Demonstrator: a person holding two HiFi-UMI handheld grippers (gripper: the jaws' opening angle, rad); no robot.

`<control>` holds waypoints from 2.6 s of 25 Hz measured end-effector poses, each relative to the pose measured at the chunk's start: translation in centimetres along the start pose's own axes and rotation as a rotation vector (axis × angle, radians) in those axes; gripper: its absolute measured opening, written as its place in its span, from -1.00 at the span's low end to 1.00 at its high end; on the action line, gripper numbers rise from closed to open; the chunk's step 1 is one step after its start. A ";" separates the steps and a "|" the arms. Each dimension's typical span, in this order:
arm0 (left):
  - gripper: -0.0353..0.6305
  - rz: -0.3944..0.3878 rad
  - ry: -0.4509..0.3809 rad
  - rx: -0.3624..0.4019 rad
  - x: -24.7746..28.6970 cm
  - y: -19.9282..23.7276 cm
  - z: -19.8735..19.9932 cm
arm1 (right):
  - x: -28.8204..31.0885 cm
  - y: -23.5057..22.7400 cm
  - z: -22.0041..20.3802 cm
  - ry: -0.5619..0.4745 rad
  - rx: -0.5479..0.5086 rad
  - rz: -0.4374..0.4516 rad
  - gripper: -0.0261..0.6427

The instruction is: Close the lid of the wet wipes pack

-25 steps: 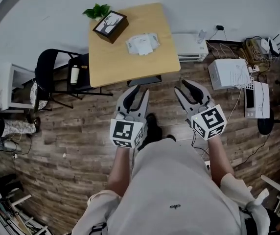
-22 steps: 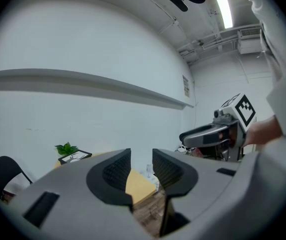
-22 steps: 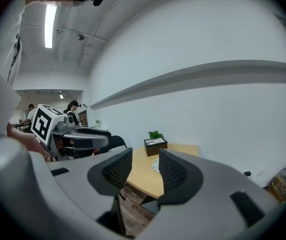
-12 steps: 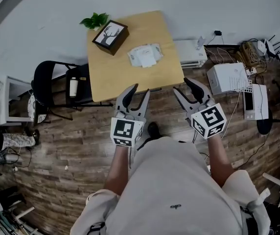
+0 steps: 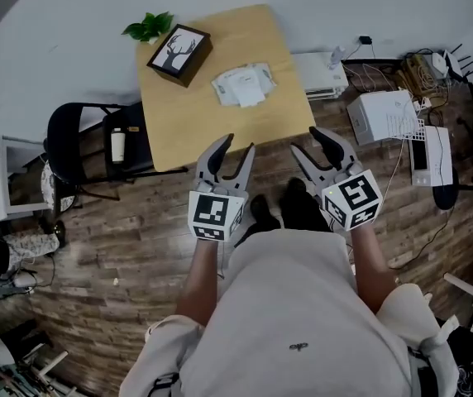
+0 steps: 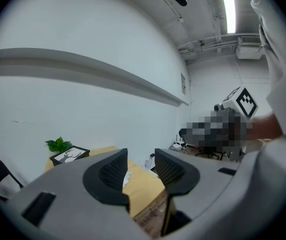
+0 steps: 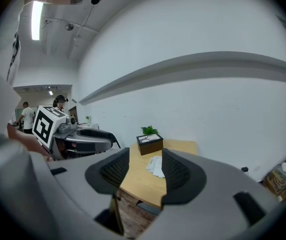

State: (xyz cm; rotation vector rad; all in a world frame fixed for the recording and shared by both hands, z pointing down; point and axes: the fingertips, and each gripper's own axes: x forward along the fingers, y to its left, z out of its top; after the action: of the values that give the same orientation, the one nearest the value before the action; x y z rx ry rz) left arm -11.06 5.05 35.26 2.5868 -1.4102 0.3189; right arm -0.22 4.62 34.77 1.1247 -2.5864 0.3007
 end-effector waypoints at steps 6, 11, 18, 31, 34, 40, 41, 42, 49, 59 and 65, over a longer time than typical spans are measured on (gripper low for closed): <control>-0.45 0.001 0.035 -0.038 1.5 0.4 -1.3 | 1.3 -1.0 -0.2 0.020 0.005 0.013 -0.36; -0.45 0.014 0.059 -0.067 3.5 1.0 -2.0 | 3.1 -2.4 -0.2 0.028 0.007 0.046 -0.36; -0.45 0.042 0.102 -0.076 7.6 2.1 -1.8 | 6.4 -5.4 -0.3 0.053 0.017 0.112 -0.36; -0.45 0.206 0.164 -0.100 14.7 4.6 -1.4 | 11.9 -12.2 1.5 0.051 -0.004 0.294 -0.38; -0.45 0.250 0.188 -0.113 15.9 5.1 -2.2 | 12.8 -13.3 1.4 0.067 -0.008 0.342 -0.38; -0.45 0.310 0.272 -0.105 17.4 5.8 -4.6 | 14.5 -14.6 1.0 0.097 -0.018 0.412 -0.38; -0.45 0.312 0.286 -0.100 17.5 5.8 -5.1 | 14.7 -14.7 0.8 0.104 -0.018 0.418 -0.38; -0.44 0.314 0.299 -0.093 17.7 5.8 -5.5 | 14.9 -14.8 0.6 0.111 -0.018 0.423 -0.38; -0.36 0.306 0.416 0.019 18.8 7.0 -9.1 | 16.1 -14.7 -0.7 0.152 -0.013 0.437 -0.39; -0.33 0.224 0.493 0.087 21.1 8.7 -13.9 | 17.8 -14.8 -2.5 0.201 -0.009 0.390 -0.39; -0.29 0.175 0.542 0.184 22.6 9.9 -16.8 | 19.0 -15.2 -3.9 0.230 0.022 0.352 -0.39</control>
State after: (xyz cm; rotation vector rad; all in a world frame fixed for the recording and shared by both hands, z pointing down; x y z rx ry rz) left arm -9.23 -14.15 58.08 2.2429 -1.4421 1.1234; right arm -0.53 -17.26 46.23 0.5937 -2.5637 0.5047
